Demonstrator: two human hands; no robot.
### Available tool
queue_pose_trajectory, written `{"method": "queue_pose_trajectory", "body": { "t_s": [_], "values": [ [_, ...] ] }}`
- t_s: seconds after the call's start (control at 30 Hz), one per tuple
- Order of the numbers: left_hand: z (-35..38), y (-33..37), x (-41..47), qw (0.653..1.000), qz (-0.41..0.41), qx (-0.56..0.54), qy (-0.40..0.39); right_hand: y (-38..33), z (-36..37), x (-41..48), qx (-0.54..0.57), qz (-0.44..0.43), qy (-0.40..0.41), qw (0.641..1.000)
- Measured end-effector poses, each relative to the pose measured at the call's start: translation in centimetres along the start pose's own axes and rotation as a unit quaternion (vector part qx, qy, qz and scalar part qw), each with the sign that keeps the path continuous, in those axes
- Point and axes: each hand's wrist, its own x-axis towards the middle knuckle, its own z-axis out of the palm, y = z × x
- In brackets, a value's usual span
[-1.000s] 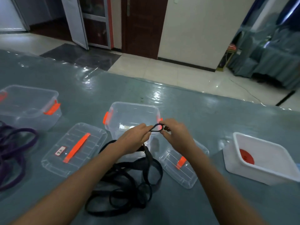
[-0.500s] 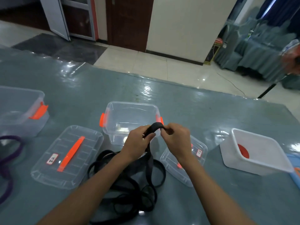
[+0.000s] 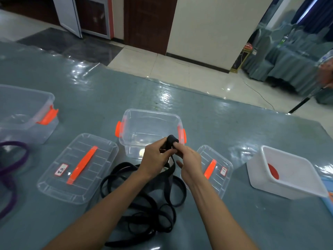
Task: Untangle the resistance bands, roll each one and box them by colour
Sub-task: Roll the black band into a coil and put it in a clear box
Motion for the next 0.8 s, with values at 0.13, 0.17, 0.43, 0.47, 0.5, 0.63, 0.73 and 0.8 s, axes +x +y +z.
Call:
{"method": "queue_pose_trajectory", "body": {
  "t_s": [0.13, 0.17, 0.43, 0.47, 0.5, 0.63, 0.73, 0.8],
  "values": [
    [-0.5, 0.2, 0.3, 1.000, 0.021, 0.005, 0.006, -0.7, -0.4, 0.0, -0.056, -0.005, -0.027, 0.998],
    [-0.7, 0.2, 0.4, 1.000, 0.026, 0.014, 0.001, -0.9, -0.7, 0.0, -0.080, -0.016, -0.042, 0.996],
    [-3.0, -0.2, 1.1, 0.950, 0.093, 0.246, -0.169, -2.4, -3.2, -0.2, -0.460, -0.288, -0.144, 0.827],
    [-3.1, -0.1, 1.2, 0.939, 0.102, 0.270, -0.188, -2.6, -3.2, -0.3, -0.484, -0.313, -0.172, 0.799],
    [-3.1, 0.2, 1.3, 0.931, 0.107, 0.286, -0.202, -2.6, -3.2, -0.4, -0.489, -0.328, -0.189, 0.786],
    [-3.0, 1.1, 1.2, 0.960, 0.074, 0.205, -0.175, -2.6, -3.6, -0.5, -0.345, -0.259, -0.168, 0.886],
    [-2.7, 1.1, 0.6, 0.991, 0.017, 0.066, -0.117, -2.2, -3.8, -0.6, -0.188, -0.195, -0.193, 0.943],
    [-2.4, 0.8, 0.1, 0.995, -0.027, -0.038, -0.087, -1.8, -3.6, -0.5, -0.091, -0.156, -0.203, 0.962]
  ]
}}
